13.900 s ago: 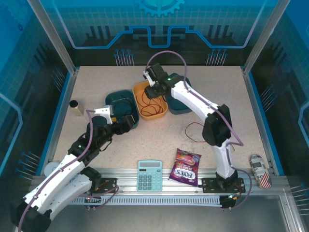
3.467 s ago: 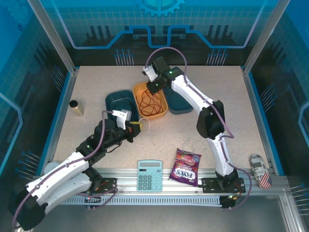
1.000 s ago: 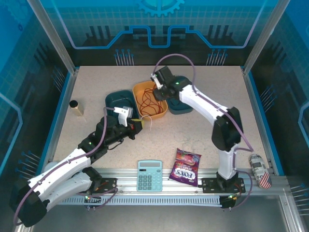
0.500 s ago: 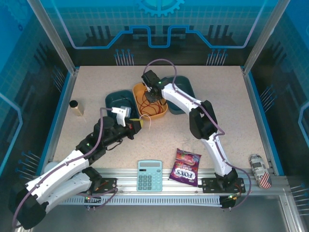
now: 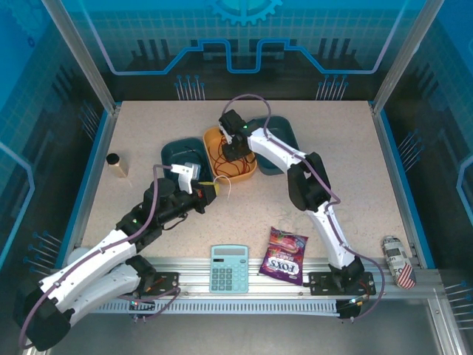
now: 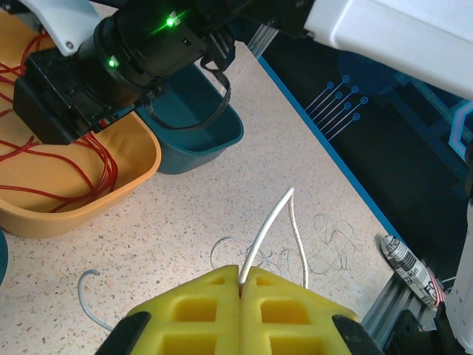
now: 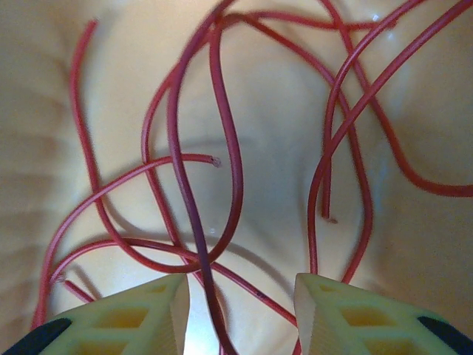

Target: Untangle the cables

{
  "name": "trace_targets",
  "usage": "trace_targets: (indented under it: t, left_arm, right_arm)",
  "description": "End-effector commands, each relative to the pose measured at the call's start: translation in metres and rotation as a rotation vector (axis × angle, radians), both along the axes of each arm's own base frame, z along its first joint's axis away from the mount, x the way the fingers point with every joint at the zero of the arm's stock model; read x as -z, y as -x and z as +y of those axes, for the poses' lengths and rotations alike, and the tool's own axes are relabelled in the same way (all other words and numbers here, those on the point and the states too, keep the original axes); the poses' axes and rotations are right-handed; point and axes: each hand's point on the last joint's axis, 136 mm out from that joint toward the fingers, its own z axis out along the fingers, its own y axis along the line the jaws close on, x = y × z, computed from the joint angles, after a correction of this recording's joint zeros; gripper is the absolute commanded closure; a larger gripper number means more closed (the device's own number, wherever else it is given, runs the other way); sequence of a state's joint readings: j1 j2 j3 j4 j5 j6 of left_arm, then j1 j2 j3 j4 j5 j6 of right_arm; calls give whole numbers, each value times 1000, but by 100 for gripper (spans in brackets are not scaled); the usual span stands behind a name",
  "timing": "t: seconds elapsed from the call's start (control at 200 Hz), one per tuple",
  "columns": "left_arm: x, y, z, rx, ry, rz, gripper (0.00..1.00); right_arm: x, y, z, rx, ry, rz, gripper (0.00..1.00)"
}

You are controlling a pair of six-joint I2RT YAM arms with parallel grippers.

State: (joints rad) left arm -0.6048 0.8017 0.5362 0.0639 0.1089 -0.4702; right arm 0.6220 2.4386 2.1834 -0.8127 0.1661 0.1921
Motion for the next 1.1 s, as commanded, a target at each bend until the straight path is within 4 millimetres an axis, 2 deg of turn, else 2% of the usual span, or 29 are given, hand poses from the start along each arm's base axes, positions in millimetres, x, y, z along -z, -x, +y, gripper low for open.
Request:
trace_targets:
  t: [0.0,0.13,0.26,0.385,0.565,0.59,0.6,0.615,0.841,1.001,1.096]
  left_arm:
    - [-8,-1,3,-12,8,-17,100]
    - [-9,-2,4,-14,6,-19,100]
    - [-9,-2,4,-16,5,-20,100]
    - [-9,-3,3,-16,7,-21,100]
    - [-13,-4,2,-15,11,-29,100]
    - [-14,-4,2,-15,12,-33,100]
    - [-14,-4,2,-15,11,-33,100]
    - [-16,-4,2,-15,12,-35,100]
    - [-32,-11,-4,-3,13,-67,100]
    - [-45,-21,-8,-15,23,-80,100]
    - [-53,-31,-10,-44,16,-78,100]
  right_arm:
    - [10,5,6,-6,-42,59,57]
    - [9,12,21,-51,-121,100,59]
    - [-5,22,37,-112,-200,119,61]
    - [-20,25,37,-127,-196,95,61]
    - [-50,21,11,-69,-94,16,60]
    - [-49,21,7,-62,-76,13,60]
    - [-62,21,7,-62,-83,-8,60]
    - [-69,21,5,-59,-82,-22,59]
    - [-142,30,-20,-23,-100,-177,57]
    - [-183,47,-54,61,-115,-278,55]
    - [-195,63,-81,127,-133,-319,55]
